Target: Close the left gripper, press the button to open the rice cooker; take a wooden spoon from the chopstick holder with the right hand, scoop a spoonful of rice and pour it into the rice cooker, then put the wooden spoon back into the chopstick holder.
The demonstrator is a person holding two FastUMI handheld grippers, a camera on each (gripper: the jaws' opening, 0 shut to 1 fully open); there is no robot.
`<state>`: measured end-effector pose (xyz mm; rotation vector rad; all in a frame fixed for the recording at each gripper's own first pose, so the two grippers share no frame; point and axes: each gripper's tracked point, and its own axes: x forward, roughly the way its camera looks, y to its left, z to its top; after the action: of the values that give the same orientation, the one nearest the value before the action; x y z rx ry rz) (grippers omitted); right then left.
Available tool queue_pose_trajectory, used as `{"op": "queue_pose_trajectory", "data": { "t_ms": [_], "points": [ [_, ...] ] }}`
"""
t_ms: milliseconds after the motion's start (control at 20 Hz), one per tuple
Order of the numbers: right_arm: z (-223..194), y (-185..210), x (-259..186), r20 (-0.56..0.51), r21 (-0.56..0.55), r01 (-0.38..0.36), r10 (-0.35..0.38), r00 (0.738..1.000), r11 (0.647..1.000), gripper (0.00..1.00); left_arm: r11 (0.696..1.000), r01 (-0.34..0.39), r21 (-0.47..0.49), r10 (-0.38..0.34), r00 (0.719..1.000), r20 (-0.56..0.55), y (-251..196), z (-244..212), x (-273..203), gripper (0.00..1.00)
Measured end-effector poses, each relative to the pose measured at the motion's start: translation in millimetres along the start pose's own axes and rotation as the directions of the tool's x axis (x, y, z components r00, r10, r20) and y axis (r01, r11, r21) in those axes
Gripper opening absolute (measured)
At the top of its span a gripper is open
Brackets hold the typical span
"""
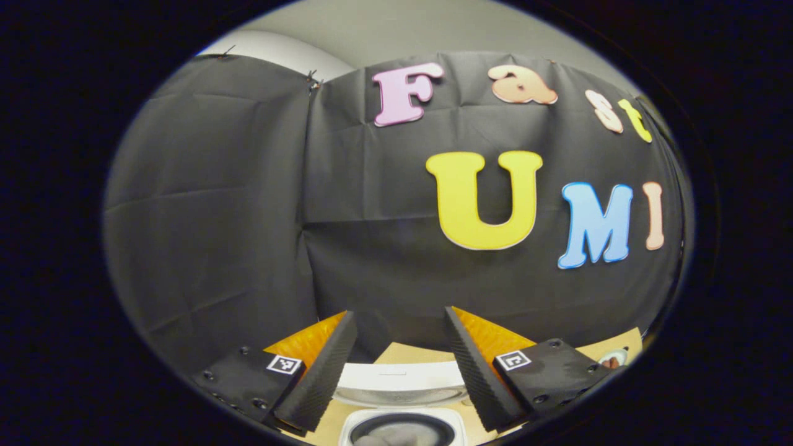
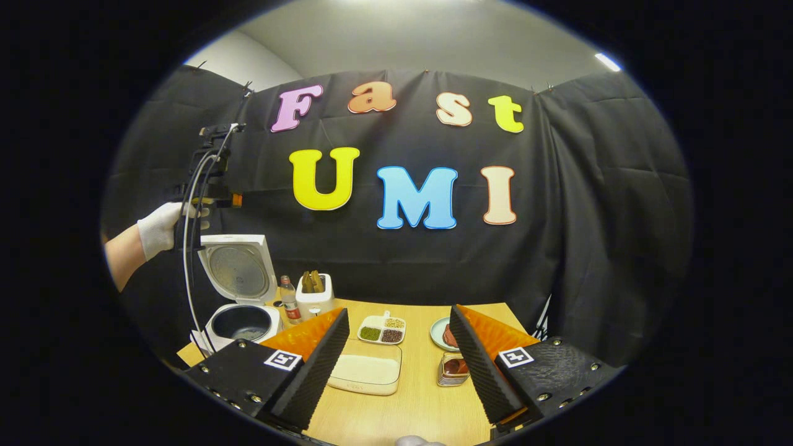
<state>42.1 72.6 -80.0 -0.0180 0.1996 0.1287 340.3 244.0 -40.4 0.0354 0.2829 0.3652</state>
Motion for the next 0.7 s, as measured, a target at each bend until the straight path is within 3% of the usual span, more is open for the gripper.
{"op": "queue_pose_trajectory", "data": {
  "t_ms": [100,150,300,350,700],
  "points": [
    [-3.2,1.9,3.5,-0.012,0.001,-0.006,0.006,1.0,1.0,1.0,1.0,-0.013,-0.01,0.013,0.997,-0.07,2.7,-24.3,29.5,0.95],
    [-5.4,1.6,4.3,-0.017,-0.005,-0.006,0.006,1.0,1.0,0.99,1.0,-0.017,-0.002,0.017,0.994,-0.109,7.1,-38.1,40.1,1.0],
    [-8.0,3.0,5.4,-0.03,0.0,-0.016,0.016,0.999,1.0,0.99,0.999,-0.036,0.025,0.04,0.984,-0.173,9.1,-63.4,58.3,0.96],
    [-9.9,4.1,7.3,-0.035,0.007,-0.019,0.019,0.999,1.0,0.99,1.0,-0.024,-0.006,0.022,0.98,-0.198,7.3,-69.9,55.1,1.0],
    [-15.8,10.9,8.3,-0.044,0.039,-0.061,0.063,0.997,0.997,1.0,0.998,0.049,-0.044,-0.059,0.966,-0.253,5.7,-82.4,29.9,0.99]
  ]
}}
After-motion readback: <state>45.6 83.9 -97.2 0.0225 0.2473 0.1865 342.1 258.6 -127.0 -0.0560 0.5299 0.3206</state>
